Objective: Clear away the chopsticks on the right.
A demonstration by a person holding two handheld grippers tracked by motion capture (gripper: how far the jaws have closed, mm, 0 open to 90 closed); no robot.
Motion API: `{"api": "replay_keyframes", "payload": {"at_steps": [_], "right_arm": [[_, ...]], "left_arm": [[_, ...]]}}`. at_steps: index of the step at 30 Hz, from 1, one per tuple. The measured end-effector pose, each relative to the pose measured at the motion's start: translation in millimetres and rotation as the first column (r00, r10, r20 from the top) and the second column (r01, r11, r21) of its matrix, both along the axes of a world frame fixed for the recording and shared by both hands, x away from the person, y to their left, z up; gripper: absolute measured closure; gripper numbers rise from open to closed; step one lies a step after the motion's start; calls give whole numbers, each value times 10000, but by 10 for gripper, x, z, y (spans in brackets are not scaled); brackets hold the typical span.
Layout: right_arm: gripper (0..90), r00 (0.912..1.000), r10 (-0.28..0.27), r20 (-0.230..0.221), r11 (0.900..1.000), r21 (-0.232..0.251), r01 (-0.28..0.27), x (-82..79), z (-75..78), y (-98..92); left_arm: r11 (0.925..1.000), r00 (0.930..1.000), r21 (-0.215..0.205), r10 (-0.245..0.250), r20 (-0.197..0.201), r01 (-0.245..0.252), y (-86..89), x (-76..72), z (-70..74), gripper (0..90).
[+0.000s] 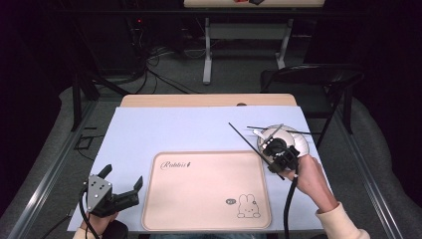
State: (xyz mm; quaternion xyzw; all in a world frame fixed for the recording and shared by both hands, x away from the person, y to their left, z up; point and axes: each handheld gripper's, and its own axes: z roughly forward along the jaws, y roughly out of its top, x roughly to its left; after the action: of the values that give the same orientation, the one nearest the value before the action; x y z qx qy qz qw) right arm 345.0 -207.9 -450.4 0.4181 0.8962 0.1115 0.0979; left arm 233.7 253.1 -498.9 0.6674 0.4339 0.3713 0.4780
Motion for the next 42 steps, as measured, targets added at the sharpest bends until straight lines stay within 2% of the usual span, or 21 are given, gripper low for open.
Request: {"api": "replay_keyframes", "payload": {"at_steps": [5,7,10,13,16,17,23,26,28,30,32,33,34,40,42], "right_arm": [[852,9992,-40,-407,9995,297,52,-57,-164,90],[852,9993,-23,-369,9993,363,36,-60,-186,88],[851,9975,-34,-704,9991,431,65,-103,-328,165],[851,9949,-28,-1010,9965,834,113,-122,-398,186],[851,9947,-147,-1018,9956,904,239,-140,-428,194],[851,9933,-338,-1101,9920,1172,467,-159,-463,198],[851,9886,-594,-1385,9896,1215,764,-189,-556,208],[851,9829,-855,-1628,9869,1217,1060,-231,-584,233],[850,9853,-685,-1567,9897,1137,869,-240,-603,243],[850,9800,-865,-1791,9881,1102,1074,-273,-632,289],[850,9830,-754,-1675,9913,943,921,-292,-670,316],[850,9786,-899,-1852,9908,828,1067,-309,-665,338],[849,9808,-743,-1801,9927,801,899,-306,-671,337],[847,9804,-706,-1840,9953,522,815,-339,-709,380],[834,9838,-489,-1724,9974,444,573,-341,-718,379]], "left_arm": [[10000,10000,13,-16,1,16,-1,1,-1,0],[10000,10000,7,0,-7,0,-1,1,0,0],[10000,10000,23,-36,18,36,-2,-1,0,0],[10000,10000,0,-46,19,46,1,-3,0,0],[10000,10000,33,-53,7,53,0,-1,0,0],[10000,10000,35,-73,8,73,-2,-2,0,0],[10000,10000,18,-70,17,70,1,-4,1,0],[10000,10000,13,-69,11,69,2,-3,0,0],[10000,10000,34,-73,11,73,0,-3,0,0],[10000,10000,11,-62,17,62,1,-5,0,0],[10000,10000,10,-59,10,59,3,-2,0,0],[10000,10000,28,-58,7,57,2,-2,0,0],[10000,10000,28,-58,7,57,2,-2,0,0],[10000,10000,28,-73,19,73,0,-5,1,0],[10000,10000,10,-57,26,57,1,-6,0,0]]}}
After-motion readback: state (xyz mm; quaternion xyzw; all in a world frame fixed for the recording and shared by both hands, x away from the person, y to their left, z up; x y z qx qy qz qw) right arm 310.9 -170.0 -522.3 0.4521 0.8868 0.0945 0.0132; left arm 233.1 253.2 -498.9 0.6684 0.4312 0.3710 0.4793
